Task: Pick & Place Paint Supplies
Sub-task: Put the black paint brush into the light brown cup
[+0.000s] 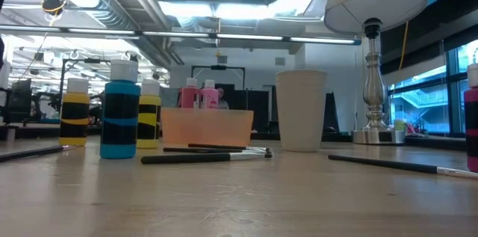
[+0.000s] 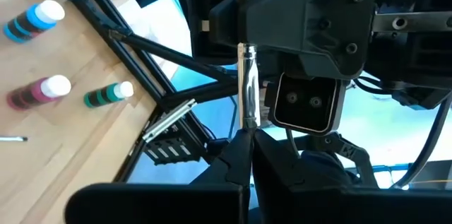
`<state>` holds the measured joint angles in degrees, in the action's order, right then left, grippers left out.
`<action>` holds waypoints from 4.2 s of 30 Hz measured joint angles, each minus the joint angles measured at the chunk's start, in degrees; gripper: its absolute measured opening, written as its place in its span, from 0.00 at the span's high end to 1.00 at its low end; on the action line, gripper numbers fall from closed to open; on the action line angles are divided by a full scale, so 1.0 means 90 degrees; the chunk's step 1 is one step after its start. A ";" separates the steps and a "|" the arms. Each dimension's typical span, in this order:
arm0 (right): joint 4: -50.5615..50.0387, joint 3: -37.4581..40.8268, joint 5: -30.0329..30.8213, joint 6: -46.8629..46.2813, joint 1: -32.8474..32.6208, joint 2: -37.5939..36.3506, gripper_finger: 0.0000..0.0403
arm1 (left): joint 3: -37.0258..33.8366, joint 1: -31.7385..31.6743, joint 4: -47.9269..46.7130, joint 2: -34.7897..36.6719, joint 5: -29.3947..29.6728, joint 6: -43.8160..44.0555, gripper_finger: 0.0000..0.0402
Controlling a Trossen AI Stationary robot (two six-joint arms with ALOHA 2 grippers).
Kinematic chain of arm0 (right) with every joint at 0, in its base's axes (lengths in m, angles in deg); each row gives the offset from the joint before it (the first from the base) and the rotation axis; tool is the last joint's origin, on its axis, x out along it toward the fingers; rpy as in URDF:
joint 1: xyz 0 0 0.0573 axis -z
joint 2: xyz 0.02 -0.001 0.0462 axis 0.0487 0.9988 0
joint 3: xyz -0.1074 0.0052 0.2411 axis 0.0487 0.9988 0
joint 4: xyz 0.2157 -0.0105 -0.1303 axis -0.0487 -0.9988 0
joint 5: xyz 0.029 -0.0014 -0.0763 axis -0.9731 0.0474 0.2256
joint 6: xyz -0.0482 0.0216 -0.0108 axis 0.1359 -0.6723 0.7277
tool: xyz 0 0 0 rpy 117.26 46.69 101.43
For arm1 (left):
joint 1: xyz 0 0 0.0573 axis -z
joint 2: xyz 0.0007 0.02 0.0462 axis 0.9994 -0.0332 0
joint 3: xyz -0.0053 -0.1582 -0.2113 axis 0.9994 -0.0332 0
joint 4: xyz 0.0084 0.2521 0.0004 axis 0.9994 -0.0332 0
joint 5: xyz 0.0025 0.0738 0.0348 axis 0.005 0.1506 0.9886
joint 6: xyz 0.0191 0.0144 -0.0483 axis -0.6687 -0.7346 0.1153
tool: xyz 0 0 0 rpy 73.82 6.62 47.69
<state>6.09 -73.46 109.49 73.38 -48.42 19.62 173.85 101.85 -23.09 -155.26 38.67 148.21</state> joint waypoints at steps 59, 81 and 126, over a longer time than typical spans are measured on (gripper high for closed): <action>0.4871 -0.1049 -0.4566 -0.5734 0.0731 -0.1141 0.93 | 0.0024 0.0065 -0.3109 0.2536 0.2501 -0.5117 0.60; 0.3649 -0.0990 -0.7978 -0.6447 0.3600 -0.0880 0.94 | 0.0019 0.1054 -0.3513 0.2659 0.3731 -0.5392 0.60; 0.4471 0.2910 -1.0292 -0.7562 0.6031 -0.2885 0.94 | 0.0012 0.0269 -0.3837 0.2671 0.2606 -0.6769 0.60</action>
<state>46.33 -47.27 16.86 5.32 5.86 -6.34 173.96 104.27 -57.62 -131.22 62.13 87.30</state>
